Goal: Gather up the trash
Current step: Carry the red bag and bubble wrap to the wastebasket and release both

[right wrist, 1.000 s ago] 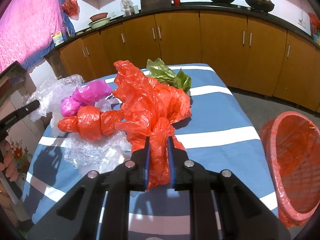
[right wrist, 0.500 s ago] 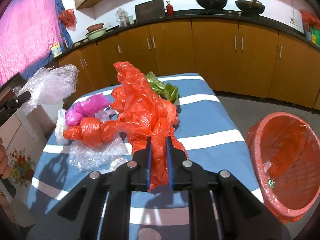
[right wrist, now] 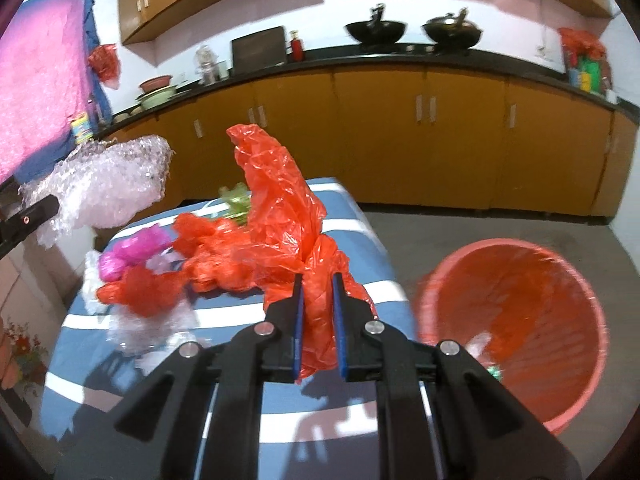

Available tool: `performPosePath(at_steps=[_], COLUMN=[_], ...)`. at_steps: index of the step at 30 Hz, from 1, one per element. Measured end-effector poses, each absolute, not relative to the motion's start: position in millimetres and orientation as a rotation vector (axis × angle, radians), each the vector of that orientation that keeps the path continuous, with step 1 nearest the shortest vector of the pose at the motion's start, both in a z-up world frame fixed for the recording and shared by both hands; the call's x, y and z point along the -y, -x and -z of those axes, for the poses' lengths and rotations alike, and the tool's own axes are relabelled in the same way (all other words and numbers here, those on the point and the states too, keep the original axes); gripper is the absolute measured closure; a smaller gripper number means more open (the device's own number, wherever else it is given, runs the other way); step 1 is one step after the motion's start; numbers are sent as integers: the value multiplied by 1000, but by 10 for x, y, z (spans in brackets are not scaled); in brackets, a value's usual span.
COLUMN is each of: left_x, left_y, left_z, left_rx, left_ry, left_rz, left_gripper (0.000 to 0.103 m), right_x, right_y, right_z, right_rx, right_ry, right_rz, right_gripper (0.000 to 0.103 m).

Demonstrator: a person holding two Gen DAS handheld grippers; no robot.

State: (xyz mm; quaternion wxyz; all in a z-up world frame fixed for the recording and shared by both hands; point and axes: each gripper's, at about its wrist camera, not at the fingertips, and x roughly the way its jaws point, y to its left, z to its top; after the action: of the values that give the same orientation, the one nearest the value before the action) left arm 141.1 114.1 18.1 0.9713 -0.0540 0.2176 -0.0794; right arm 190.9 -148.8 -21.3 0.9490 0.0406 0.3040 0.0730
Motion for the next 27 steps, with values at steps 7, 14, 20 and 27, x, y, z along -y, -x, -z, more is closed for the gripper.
performPosePath(at_steps=[7, 14, 20, 27], left_x=[-475, 315, 868, 1174], left_y=[-1515, -1578, -1633, -1766], left_z=[-135, -41, 115, 235], left_rx=[-442, -462, -503, -534], left_ry=[102, 54, 21, 19], left_rz=[302, 457, 549, 590], left_gripper=[95, 95, 95, 95], right_x=[2064, 2686, 3033, 3275], right_y=[-1824, -1713, -1661, -1658], right_z=[154, 203, 287, 374], right_rx=[-578, -579, -588, -598], right_ry=[-90, -124, -155, -169], right_rz=[31, 190, 259, 300], right_gripper=[89, 89, 89, 89])
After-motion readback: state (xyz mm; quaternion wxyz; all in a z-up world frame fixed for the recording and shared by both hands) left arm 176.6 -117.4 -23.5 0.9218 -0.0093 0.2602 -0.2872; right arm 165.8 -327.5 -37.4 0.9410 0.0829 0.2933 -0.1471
